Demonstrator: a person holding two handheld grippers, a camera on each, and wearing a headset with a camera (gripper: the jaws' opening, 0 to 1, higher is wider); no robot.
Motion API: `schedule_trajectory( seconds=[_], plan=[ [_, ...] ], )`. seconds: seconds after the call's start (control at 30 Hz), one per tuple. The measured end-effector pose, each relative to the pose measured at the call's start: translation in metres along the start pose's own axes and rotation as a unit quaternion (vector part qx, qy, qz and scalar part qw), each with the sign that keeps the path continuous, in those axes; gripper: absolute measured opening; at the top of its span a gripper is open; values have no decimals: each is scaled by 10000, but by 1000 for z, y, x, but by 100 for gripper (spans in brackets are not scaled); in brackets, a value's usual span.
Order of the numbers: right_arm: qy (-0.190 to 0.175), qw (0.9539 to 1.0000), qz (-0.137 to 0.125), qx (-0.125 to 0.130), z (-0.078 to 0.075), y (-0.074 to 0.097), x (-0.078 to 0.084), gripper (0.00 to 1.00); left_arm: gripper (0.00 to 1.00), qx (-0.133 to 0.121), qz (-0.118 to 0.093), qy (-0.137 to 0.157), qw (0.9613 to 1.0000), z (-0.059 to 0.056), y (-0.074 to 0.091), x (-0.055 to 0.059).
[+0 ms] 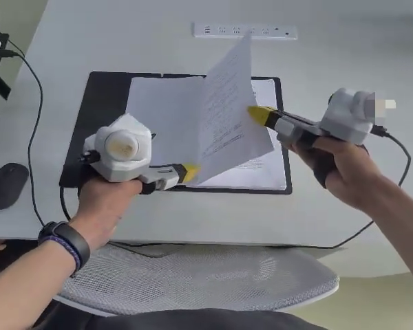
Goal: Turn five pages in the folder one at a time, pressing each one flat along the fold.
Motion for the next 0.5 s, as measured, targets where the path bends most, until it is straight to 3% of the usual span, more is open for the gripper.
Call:
schedule_trajectory(
  seconds=[0.5],
  plan=[
    [169, 9980, 252, -556, 39, -64, 2, 0, 71, -490, -112, 330, 9982, 40, 41, 19]
  ],
)
Point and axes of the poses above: the centre of the closed fingertips' face, and the gripper's own axes: y roughly backward along the fingers, z roughly to its left, x roughly out of its underside, the point moved 7 cm from there along y, roughly backward along the fingers, and after that the axes turned 1 degree about z, right-handed, at the moved point
